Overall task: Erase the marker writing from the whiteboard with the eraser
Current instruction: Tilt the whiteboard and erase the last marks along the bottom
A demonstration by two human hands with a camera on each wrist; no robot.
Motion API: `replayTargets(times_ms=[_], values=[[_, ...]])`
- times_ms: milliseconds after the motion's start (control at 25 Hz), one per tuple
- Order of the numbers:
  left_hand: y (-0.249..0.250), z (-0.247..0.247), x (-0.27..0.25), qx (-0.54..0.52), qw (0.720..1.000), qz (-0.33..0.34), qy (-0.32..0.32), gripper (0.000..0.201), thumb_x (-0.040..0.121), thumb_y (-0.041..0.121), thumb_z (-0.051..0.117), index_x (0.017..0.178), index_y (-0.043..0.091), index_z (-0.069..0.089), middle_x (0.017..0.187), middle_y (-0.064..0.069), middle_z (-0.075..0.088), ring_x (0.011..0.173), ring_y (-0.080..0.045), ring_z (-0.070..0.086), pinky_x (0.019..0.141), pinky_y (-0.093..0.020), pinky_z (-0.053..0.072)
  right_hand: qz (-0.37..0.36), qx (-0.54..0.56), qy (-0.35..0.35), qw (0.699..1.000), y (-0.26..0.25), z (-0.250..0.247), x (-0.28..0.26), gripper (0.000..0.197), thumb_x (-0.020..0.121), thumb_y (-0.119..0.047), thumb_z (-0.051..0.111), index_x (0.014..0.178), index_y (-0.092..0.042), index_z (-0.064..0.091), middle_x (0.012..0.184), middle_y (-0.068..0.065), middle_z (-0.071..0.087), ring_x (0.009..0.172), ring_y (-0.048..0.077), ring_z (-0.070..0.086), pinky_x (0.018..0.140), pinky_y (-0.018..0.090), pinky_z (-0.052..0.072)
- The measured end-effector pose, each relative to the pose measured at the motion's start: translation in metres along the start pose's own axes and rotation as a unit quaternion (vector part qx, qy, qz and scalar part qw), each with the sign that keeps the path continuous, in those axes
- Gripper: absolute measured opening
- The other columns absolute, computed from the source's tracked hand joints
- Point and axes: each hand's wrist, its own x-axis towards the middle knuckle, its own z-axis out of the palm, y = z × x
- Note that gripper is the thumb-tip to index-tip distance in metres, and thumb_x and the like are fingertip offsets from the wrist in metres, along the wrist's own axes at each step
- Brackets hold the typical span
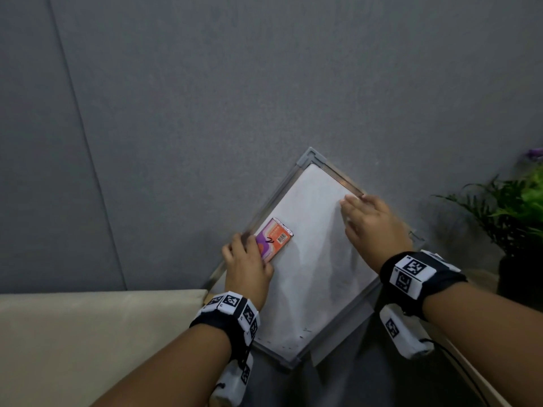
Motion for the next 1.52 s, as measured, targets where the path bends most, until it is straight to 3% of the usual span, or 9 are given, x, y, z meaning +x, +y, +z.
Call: replayTargets(times_ms=[120,240,520,760,1000,1160,1240,1400,1520], values=[[0.001,0.001,-0.002,0.006,1.0,-0.003,0.002,0.059,0.089,0.027,0.058,0.141,0.013,0.034,0.151,-0.014,0.021,0.13,-0.028,0.018,0.105,-0.037,0.033,0.098,0.067,0.064,0.991,0.004,-0.005,0.014,0.042,0.079,-0.01,0.069,0.12,-0.005,0.06,0.107,0.011,0.068,0.094,0.035,0.052,0.08,0.033,0.042],[0.001,0.002,-0.002,0.029,1.0,-0.001,-0.008,0.062,0.09,0.029,0.056,0.144,0.012,0.031,0.151,-0.015,0.017,0.131,-0.029,0.017,0.107,-0.037,0.031,0.186,0.127,0.026,0.974,0.004,-0.001,0.022,0.044,0.08,-0.021,0.071,0.119,-0.004,0.057,0.108,0.02,0.059,0.1,0.037,0.049,0.09,0.039,0.038],[0.002,0.001,-0.001,0.039,0.999,0.0,-0.016,0.065,0.091,0.032,0.055,0.146,0.012,0.027,0.153,-0.015,0.014,0.131,-0.03,0.015,0.108,-0.035,0.03,0.267,0.188,0.008,0.945,0.005,0.011,0.044,0.025,0.084,-0.019,0.068,0.1,-0.002,0.061,0.104,0.025,0.055,0.102,0.04,0.047,0.089,0.041,0.035],[0.008,-0.007,-0.002,0.042,0.999,0.012,-0.022,0.065,0.091,0.032,0.055,0.146,0.012,0.028,0.152,-0.015,0.016,0.132,-0.029,0.017,0.105,-0.033,0.033,0.363,0.299,-0.014,0.883,0.007,0.0,0.052,0.012,0.089,-0.022,0.061,0.08,-0.016,0.055,0.082,0.007,0.063,0.085,0.031,0.06,0.084,0.041,0.048],[0.044,-0.044,0.023,0.06,0.992,0.112,0.021,0.068,0.084,0.03,0.063,0.143,0.015,0.034,0.148,-0.017,0.025,0.126,-0.031,0.024,0.098,-0.037,0.04,0.408,0.289,0.068,0.863,0.038,-0.043,0.063,0.008,0.09,-0.021,0.06,0.084,-0.015,0.059,0.08,0.006,0.061,0.077,0.024,0.058,0.079,0.039,0.048],[0.079,-0.079,0.046,0.082,0.983,0.16,0.029,0.07,0.082,0.029,0.062,0.144,0.015,0.033,0.149,-0.016,0.024,0.127,-0.034,0.026,0.096,-0.039,0.041,0.446,0.276,0.116,0.844,0.055,-0.076,0.074,0.018,0.09,-0.024,0.059,0.092,-0.008,0.065,0.082,0.006,0.06,0.078,0.02,0.054,0.075,0.03,0.043],[0.092,-0.1,0.061,0.099,0.977,0.183,0.039,0.07,0.081,0.029,0.061,0.144,0.015,0.034,0.147,-0.014,0.027,0.124,-0.035,0.029,0.095,-0.042,0.043,0.459,0.281,0.137,0.832,0.062,-0.087,0.08,0.021,0.088,-0.027,0.059,0.092,-0.007,0.066,0.08,0.007,0.059,0.076,0.019,0.054,0.076,0.034,0.047],[0.111,-0.142,0.088,0.141,0.961,0.234,0.047,0.067,0.08,0.027,0.059,0.142,0.017,0.035,0.148,-0.011,0.028,0.122,-0.035,0.032,0.088,-0.044,0.045,0.508,0.332,0.163,0.778,0.065,-0.092,0.083,0.023,0.085,-0.033,0.06,0.09,-0.012,0.067,0.077,0.004,0.06,0.07,0.018,0.054,0.07,0.029,0.046],[0.116,-0.16,0.097,0.172,0.949,0.258,0.048,0.066,0.081,0.025,0.058,0.142,0.018,0.035,0.149,-0.009,0.028,0.123,-0.034,0.031,0.087,-0.044,0.045,0.543,0.365,0.155,0.74,0.062,-0.087,0.081,0.026,0.073,-0.039,0.059,0.069,-0.013,0.06,0.064,-0.001,0.051,0.062,0.016,0.045,0.062,0.031,0.043]])
